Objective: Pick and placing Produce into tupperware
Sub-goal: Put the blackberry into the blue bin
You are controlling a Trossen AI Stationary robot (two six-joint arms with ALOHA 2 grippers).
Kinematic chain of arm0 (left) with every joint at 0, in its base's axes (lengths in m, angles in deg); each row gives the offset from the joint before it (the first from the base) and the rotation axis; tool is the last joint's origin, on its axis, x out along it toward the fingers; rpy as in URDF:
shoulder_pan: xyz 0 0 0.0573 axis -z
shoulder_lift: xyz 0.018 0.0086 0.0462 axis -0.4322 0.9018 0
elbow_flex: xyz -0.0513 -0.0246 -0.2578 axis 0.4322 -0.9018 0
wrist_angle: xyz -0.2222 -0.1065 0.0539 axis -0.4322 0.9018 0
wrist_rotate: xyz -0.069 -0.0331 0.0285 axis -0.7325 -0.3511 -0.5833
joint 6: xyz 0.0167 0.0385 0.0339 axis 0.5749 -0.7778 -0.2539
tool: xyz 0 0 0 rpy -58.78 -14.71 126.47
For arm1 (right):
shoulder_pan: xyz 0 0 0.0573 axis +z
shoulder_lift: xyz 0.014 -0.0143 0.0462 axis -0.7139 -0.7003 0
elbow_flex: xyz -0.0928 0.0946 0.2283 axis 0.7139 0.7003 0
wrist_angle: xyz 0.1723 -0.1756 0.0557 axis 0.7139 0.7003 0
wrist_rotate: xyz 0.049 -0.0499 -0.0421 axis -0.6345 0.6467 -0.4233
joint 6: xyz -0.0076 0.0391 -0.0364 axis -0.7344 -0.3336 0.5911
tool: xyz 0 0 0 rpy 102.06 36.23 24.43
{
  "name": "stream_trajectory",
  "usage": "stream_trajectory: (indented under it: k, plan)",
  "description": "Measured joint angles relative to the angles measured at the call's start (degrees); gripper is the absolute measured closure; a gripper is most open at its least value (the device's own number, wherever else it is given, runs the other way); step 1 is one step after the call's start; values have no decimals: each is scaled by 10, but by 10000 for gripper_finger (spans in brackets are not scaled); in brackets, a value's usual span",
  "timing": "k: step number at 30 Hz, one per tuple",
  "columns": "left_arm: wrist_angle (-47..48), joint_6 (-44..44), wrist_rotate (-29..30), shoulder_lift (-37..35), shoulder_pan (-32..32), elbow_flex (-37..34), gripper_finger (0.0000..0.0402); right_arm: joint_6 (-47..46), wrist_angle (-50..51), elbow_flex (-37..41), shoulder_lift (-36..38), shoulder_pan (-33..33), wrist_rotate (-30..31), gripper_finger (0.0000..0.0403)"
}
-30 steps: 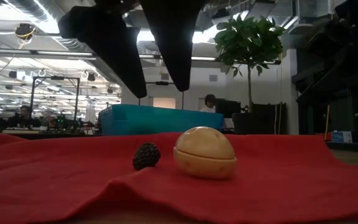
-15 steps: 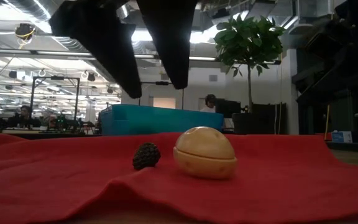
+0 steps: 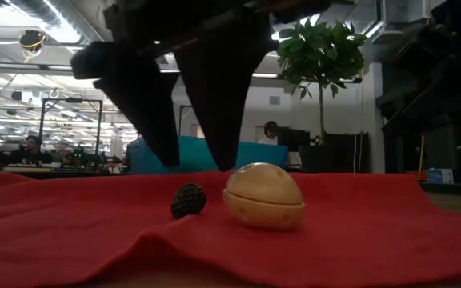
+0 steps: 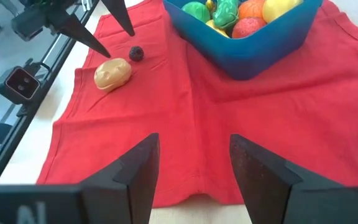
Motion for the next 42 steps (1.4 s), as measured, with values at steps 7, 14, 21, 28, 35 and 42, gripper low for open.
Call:
stream_trajectory:
  k: [7,14,21,28,35,42]
  plan:
    - [-3,-6,-2,6,-4,-15,160,-1,2,0,0,0,0,207]
    - [-10,6,-23,6,-4,-38,160,0,4,0,0,0,0,207]
    - [-12,3,-18,5,-4,-38,160,0,4,0,0,0,0,207]
    - [-31,-6,-9,5,-5,-38,160,-1,4,0,0,0,0,207]
    - [-36,-10,-5,5,-10,-38,160,-1,4,0,0,0,0,207]
    - [-35,-10,6,5,-12,-38,160,-1,4,0,0,0,0,207]
